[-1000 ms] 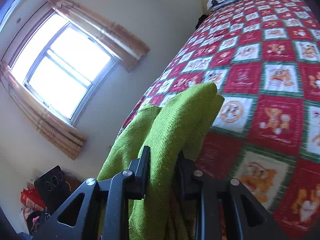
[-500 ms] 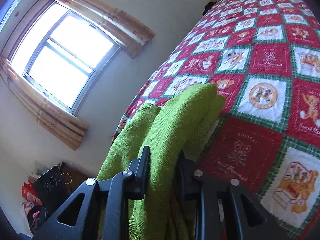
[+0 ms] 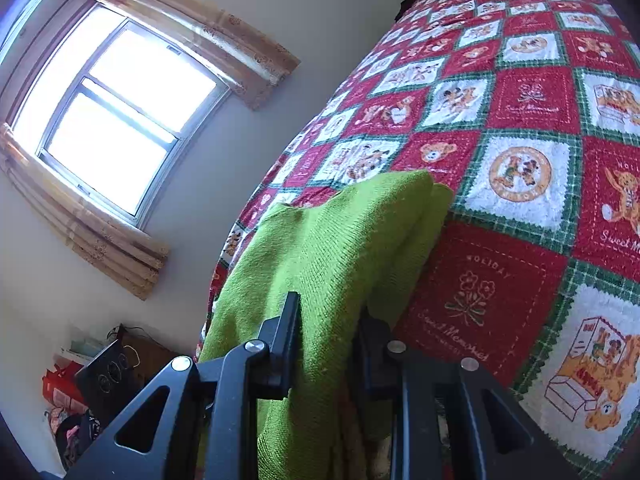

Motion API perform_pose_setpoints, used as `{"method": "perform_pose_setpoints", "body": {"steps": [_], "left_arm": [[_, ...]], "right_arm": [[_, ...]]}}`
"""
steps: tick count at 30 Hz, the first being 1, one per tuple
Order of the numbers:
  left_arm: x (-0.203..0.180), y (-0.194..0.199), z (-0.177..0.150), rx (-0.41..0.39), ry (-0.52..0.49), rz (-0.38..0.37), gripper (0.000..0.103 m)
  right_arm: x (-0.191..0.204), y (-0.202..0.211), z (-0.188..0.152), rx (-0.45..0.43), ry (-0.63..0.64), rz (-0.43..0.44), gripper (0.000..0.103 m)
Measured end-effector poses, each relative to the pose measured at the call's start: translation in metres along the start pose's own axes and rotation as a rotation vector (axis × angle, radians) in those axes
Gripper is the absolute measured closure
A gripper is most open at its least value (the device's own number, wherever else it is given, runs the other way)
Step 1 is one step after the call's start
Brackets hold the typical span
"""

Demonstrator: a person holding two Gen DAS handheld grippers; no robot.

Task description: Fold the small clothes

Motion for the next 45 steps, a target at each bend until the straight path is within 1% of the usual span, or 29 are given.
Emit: {"method": "perform_pose_setpoints", "body": {"steps": [1, 3, 5, 8, 10, 12, 13, 14, 16, 18, 20, 22, 23, 24, 25, 27, 28, 30, 31, 32, 33, 36, 38, 40, 44, 45], "left_arm": [[0.001, -0.001, -0.001, 0.004, 0.005, -0.001, 0.061], [0.001, -0.001, -0.002, 0.005, 0.003, 0.007, 0.056], [0.001, -0.001, -0.004, 0.004, 0.007, 0.01, 0.053], [0.001, 0.0, -0.005, -0.002, 0.006, 0.032, 0.043], [0.002, -0.001, -0.005, 0.001, 0.006, 0.033, 0.042], [0.002, 0.002, -0.005, 0.001, 0.01, 0.044, 0.039], [0.001, 0.005, -0.004, -0.003, 0.005, 0.047, 0.039], [-0.001, 0.009, -0.003, -0.011, -0.005, 0.055, 0.039], [-0.002, 0.018, 0.002, -0.046, -0.022, 0.082, 0.037], [0.001, 0.03, 0.011, -0.108, -0.016, 0.116, 0.02], [0.008, 0.036, 0.02, -0.153, -0.002, 0.139, 0.014], [0.017, 0.033, 0.026, -0.171, 0.008, 0.168, 0.014], [0.022, 0.028, 0.027, -0.172, 0.011, 0.189, 0.014], [0.027, 0.02, 0.027, -0.154, 0.014, 0.215, 0.014], [0.031, 0.013, 0.026, -0.132, 0.017, 0.23, 0.014], [0.037, 0.0, 0.022, -0.102, 0.024, 0.224, 0.01], [0.04, -0.004, 0.019, -0.092, 0.032, 0.224, 0.009], [0.042, -0.007, 0.015, -0.097, 0.049, 0.208, 0.0], [0.043, -0.01, 0.013, -0.096, 0.053, 0.212, 0.0], [0.044, -0.012, 0.012, -0.096, 0.059, 0.207, 0.0], [0.047, -0.013, 0.012, -0.093, 0.083, 0.184, 0.0], [0.047, -0.005, 0.01, -0.075, 0.125, 0.169, 0.0], [0.041, 0.013, 0.007, -0.085, 0.12, 0.181, 0.0], [0.034, 0.032, 0.004, -0.108, 0.094, 0.192, 0.0], [0.013, 0.069, 0.004, -0.183, 0.047, 0.18, 0.0], [0.008, 0.076, 0.005, -0.196, 0.034, 0.177, 0.0]], "right_arm": [[-0.002, -0.001, 0.0, 0.001, -0.006, -0.003, 0.078], [-0.006, -0.002, -0.001, 0.002, -0.014, -0.008, 0.078], [-0.011, -0.003, -0.002, 0.003, -0.021, -0.016, 0.078], [-0.018, -0.005, -0.003, 0.005, -0.028, -0.035, 0.077], [-0.021, -0.007, -0.004, 0.009, -0.025, -0.058, 0.076], [-0.023, -0.009, -0.005, 0.01, -0.022, -0.078, 0.075], [-0.023, -0.009, -0.006, 0.007, -0.015, -0.095, 0.071], [-0.021, -0.007, -0.006, 0.0, -0.007, -0.113, 0.07], [-0.016, 0.0, -0.006, -0.026, 0.019, -0.144, 0.068], [-0.005, 0.014, -0.006, -0.083, 0.06, -0.206, 0.068], [0.012, 0.032, -0.006, -0.152, 0.115, -0.246, 0.065], [0.031, 0.045, -0.008, -0.201, 0.172, -0.218, 0.06], [0.042, 0.049, -0.012, -0.205, 0.208, -0.191, 0.058], [0.053, 0.046, -0.017, -0.183, 0.241, -0.163, 0.054], [0.059, 0.04, -0.023, -0.144, 0.264, -0.143, 0.054], [0.063, 0.026, -0.034, -0.076, 0.285, -0.135, 0.054], [0.059, 0.019, -0.043, -0.043, 0.293, -0.168, 0.054], [0.043, 0.006, -0.056, 0.014, 0.282, -0.239, 0.054], [0.031, -0.003, -0.061, 0.054, 0.259, -0.251, 0.054], [0.026, -0.002, -0.062, 0.026, 0.261, -0.223, 0.054], [0.023, 0.0, -0.062, 0.016, 0.259, -0.204, 0.054], [0.026, 0.007, -0.059, 0.007, 0.213, -0.195, 0.054], [0.035, 0.02, -0.061, -0.023, 0.205, -0.224, 0.053], [0.052, 0.042, -0.066, -0.087, 0.21, -0.263, 0.046], [0.083, 0.077, -0.075, -0.204, 0.226, -0.388, 0.044], [0.09, 0.083, -0.077, -0.224, 0.233, -0.396, 0.044]]}}
Point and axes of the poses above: each gripper's, at about its wrist camera, not at the fingertips, and y roughly against the way its jaws point, x to its left, z to its top, the point moved 3 cm from there along -y, roughly the way its jaws point
